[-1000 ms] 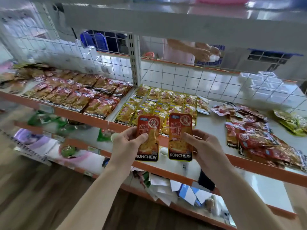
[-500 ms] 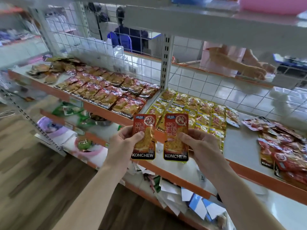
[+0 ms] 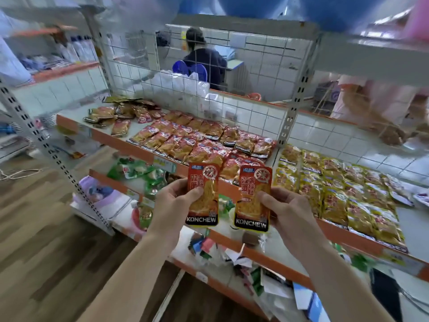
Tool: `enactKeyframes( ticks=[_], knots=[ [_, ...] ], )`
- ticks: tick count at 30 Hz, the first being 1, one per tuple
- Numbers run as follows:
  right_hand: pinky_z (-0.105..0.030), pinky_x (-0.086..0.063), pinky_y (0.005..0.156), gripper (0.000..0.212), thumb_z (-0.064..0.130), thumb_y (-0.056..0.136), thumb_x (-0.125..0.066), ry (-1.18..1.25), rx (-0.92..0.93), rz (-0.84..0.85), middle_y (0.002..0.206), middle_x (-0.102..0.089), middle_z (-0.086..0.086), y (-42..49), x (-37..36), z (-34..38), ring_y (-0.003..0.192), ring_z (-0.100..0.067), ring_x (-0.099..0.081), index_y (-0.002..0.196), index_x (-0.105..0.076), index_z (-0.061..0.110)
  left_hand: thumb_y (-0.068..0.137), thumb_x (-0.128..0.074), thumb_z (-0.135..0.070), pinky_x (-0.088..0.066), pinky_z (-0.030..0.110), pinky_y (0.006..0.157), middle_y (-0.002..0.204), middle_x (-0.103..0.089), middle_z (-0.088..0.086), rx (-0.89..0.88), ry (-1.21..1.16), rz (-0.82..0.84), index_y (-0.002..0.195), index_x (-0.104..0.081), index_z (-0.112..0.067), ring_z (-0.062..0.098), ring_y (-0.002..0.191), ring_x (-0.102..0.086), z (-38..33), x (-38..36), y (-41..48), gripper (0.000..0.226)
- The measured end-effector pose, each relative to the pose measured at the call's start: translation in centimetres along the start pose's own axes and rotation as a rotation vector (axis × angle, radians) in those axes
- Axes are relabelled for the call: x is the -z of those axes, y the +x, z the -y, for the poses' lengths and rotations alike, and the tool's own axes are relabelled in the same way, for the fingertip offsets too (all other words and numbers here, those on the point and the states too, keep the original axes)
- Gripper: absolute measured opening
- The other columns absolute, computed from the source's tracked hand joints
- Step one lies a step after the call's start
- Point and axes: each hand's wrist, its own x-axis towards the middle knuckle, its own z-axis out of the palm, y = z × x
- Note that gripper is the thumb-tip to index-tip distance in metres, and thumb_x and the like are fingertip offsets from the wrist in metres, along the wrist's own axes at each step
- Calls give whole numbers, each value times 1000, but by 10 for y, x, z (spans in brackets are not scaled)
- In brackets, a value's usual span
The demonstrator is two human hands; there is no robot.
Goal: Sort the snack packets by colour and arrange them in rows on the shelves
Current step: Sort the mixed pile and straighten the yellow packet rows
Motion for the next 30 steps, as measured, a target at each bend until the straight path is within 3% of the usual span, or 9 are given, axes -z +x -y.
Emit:
enactKeyframes(
  ticks=[4,7,12,16,19,23,25,28,30],
  knots=[
    [-40,-56,79,4,7,86,-71,14,7,-8,86,-77,-5,3,-48,-5,79,-19,-73,89,-72,10,89,-71,-10,-57,33,68,86,-78,0,-21,47,21,94,-73,-19,20,81,-75,-10,41,16,11],
    [-42,-57,80,4,7,86,-72,20,21,-19,77,-75,1,5,-70,-9,73,-16,-72,88,-71,11,89,-70,-9,-55,27,61,86,-78,0,-25,48,34,94,-73,-17,17,77,-75,-11,60,29,10],
    [-49,-55,90,9,9,85,-73,-3,28,-75,74,-75,5,15,-82,-16,74,-15,-72,89,-69,15,89,-71,-9,-60,40,74,87,-77,1,29,35,48,95,-72,-17,20,81,-75,-6,68,49,10],
    [-64,-49,95,6,15,82,-78,-22,-10,-111,90,-77,-4,34,-88,-24,95,-33,-71,87,-74,16,88,-73,-13,-60,47,82,89,-77,0,47,66,44,94,-73,-20,21,85,-75,-5,69,73,9],
    [-62,-48,97,13,15,83,-78,-20,-32,-100,84,-76,-2,57,-101,-23,97,-35,-70,76,-78,26,89,-72,-15,-61,37,74,86,-77,-4,24,105,43,92,-72,-23,17,83,-75,-11,73,97,9],
    [-63,-49,95,1,16,83,-77,11,-48,-52,93,-76,-10,97,-123,-19,97,-35,-70,83,-77,16,91,-70,-17,-57,22,59,84,-76,-8,26,126,30,97,-69,-22,9,76,-74,-22,79,135,7],
    [-60,-51,94,1,17,84,-76,6,-50,-31,93,-76,-9,118,-133,-15,96,-34,-71,84,-76,16,90,-70,-15,-58,26,63,85,-77,-6,30,135,7,97,-70,-20,12,78,-75,-28,82,156,9],
    [-49,-57,89,7,13,86,-73,24,-53,2,93,-77,-6,145,-147,-7,90,-26,-73,93,-74,12,88,-73,-14,-59,43,84,92,-78,-1,34,144,-29,100,-72,-18,21,88,-75,-35,85,185,13],
    [-42,-58,85,10,12,86,-73,15,-55,14,94,-77,-6,159,-155,-4,88,-23,-74,96,-73,11,88,-74,-14,-57,48,90,95,-78,1,44,148,-45,102,-73,-17,22,91,-75,-39,89,199,14]
  ],
)
